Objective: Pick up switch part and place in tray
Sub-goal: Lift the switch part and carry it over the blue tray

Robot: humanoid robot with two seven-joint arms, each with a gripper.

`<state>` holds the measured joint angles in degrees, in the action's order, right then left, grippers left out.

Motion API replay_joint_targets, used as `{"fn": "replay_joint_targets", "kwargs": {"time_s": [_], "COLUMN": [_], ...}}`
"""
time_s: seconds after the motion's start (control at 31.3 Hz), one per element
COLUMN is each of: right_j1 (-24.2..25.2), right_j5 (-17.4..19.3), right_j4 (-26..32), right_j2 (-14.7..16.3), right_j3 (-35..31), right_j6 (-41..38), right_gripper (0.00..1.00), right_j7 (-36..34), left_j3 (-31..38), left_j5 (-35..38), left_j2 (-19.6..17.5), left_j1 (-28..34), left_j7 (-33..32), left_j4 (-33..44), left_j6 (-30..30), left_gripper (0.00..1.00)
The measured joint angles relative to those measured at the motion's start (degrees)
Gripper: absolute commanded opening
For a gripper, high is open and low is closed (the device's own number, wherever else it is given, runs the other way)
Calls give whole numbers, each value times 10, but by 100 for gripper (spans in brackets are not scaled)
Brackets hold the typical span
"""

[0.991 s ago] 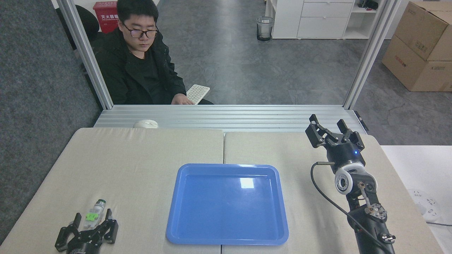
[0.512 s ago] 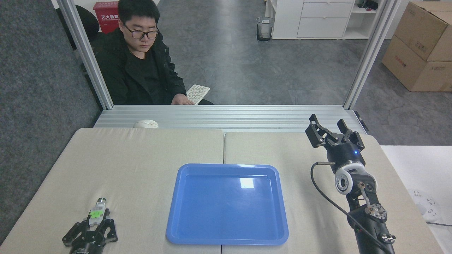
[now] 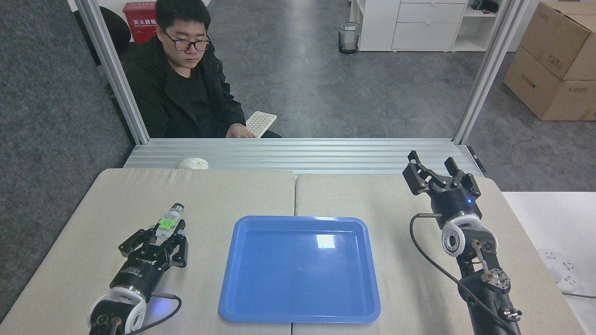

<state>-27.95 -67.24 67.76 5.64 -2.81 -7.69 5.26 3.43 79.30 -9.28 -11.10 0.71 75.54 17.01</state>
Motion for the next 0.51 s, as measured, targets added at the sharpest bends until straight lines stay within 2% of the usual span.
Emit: {"fn": "replay_joint_targets", "kwargs": {"time_s": [0.22, 0.51], "right_j1": [0, 0], "right_j5": [0, -1], "right_j4": [0, 0], "right_j2": [0, -1], "right_j3": [0, 0], "right_j6": [0, 0], "right_gripper": [100, 100], "right_j7": [0, 0], "left_j3": [-61, -135], "left_j5": [7, 31], "left_j2": [12, 32], "left_j1": [-37, -50], "left_j7": [-28, -39], "left_j4": [18, -7], "left_j6": [12, 14], "left_gripper": [0, 0]}}
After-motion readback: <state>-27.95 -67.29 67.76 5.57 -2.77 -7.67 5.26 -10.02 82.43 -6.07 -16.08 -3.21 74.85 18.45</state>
